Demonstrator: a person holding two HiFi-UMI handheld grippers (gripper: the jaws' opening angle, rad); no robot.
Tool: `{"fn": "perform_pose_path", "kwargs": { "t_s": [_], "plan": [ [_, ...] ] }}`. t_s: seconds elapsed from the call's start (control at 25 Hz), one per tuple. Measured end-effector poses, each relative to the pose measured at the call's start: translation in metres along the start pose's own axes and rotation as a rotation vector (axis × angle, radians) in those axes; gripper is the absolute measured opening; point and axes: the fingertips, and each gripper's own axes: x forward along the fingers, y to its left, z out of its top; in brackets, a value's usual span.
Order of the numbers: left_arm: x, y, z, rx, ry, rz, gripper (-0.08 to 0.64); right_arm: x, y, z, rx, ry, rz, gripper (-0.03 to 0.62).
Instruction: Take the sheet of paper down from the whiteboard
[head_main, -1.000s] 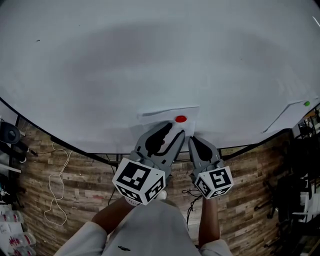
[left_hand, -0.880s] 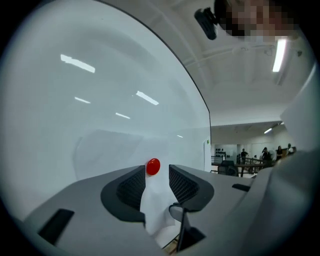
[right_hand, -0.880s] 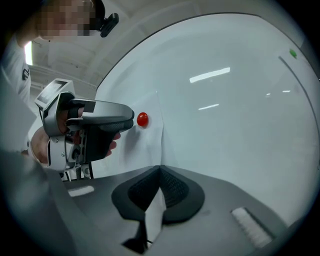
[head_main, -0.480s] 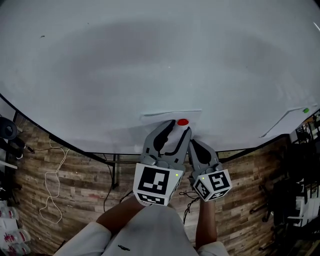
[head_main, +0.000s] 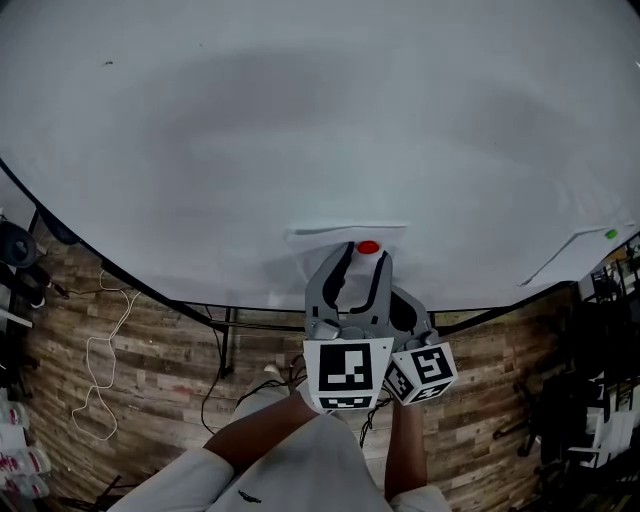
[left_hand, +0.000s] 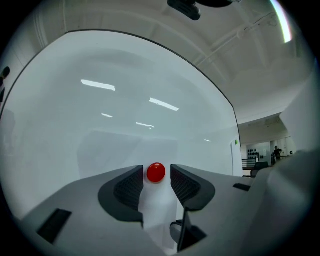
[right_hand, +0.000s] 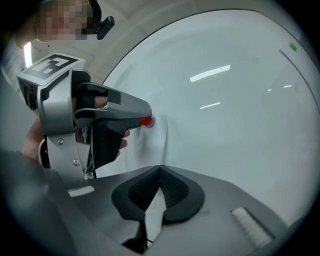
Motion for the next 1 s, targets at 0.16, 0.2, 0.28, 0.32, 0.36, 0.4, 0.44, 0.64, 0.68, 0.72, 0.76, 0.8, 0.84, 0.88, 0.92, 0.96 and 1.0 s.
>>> {"fn": "perform_pose_path", "kwargs": {
  "t_s": [0.16, 0.2, 0.28, 0.32, 0.36, 0.4, 0.44, 0.64, 0.68, 0.72, 0.76, 0.8, 0.84, 0.88, 0.92, 0.96, 1.0],
  "plan": [
    [0.003, 0.003, 0.000, -0.007, -0.025, 0.067, 0.156, -0.003, -0.002, -0.005, 0.006, 0.004, 0.011, 0.011],
    [0.004, 0.004, 0.000, -0.010, -0.031, 0.084, 0.143, -0.002, -0.001, -0.002, 0.007, -0.007, 0.015, 0.011],
    [0.004, 0.005, -0.001, -0.011, -0.037, 0.109, 0.143, -0.002, -0.002, 0.003, 0.012, -0.027, 0.016, 0.011],
    [0.005, 0.004, -0.001, -0.009, -0.038, 0.118, 0.144, -0.002, -0.004, 0.003, 0.015, -0.032, 0.016, 0.011],
    [0.006, 0.003, -0.002, -0.006, -0.037, 0.124, 0.144, -0.003, -0.006, 0.003, 0.016, -0.034, 0.015, 0.011],
    [0.007, 0.002, -0.001, -0.003, -0.035, 0.127, 0.144, -0.004, -0.008, 0.003, 0.016, -0.036, 0.017, 0.011],
    [0.007, 0.001, -0.001, 0.001, -0.034, 0.130, 0.144, -0.004, -0.008, 0.004, 0.014, -0.038, 0.019, 0.011],
    [0.009, 0.001, 0.001, 0.010, -0.045, 0.151, 0.143, -0.004, -0.011, 0.005, 0.013, -0.037, 0.035, 0.011],
    [0.009, 0.001, 0.000, 0.009, -0.050, 0.147, 0.143, -0.005, -0.012, 0.004, 0.014, -0.038, 0.037, 0.011],
    [0.009, 0.001, 0.000, 0.008, -0.054, 0.140, 0.121, -0.006, -0.014, 0.002, 0.016, -0.038, 0.039, 0.011],
    [0.009, 0.001, 0.000, 0.006, -0.057, 0.132, 0.121, -0.008, -0.015, 0.001, 0.018, -0.038, 0.042, 0.011],
    [0.008, 0.001, 0.000, 0.003, -0.059, 0.124, 0.121, -0.008, -0.015, 0.001, 0.017, -0.040, 0.045, 0.011],
    [0.008, 0.001, 0.000, 0.001, -0.062, 0.118, 0.121, -0.008, -0.015, 0.003, 0.015, -0.043, 0.048, 0.011],
    [0.007, 0.001, 0.001, -0.001, -0.064, 0.113, 0.120, -0.008, -0.015, 0.004, 0.012, -0.045, 0.051, 0.011],
    [0.007, 0.001, 0.001, -0.001, -0.065, 0.108, 0.120, -0.008, -0.016, 0.005, 0.010, -0.047, 0.053, 0.011],
    [0.007, 0.001, 0.001, 0.000, -0.066, 0.103, 0.120, -0.007, -0.016, 0.005, 0.010, -0.047, 0.054, 0.011],
    [0.007, 0.001, 0.001, 0.001, -0.067, 0.097, 0.120, -0.007, -0.017, 0.004, 0.012, -0.048, 0.054, 0.011]
  ]
}}
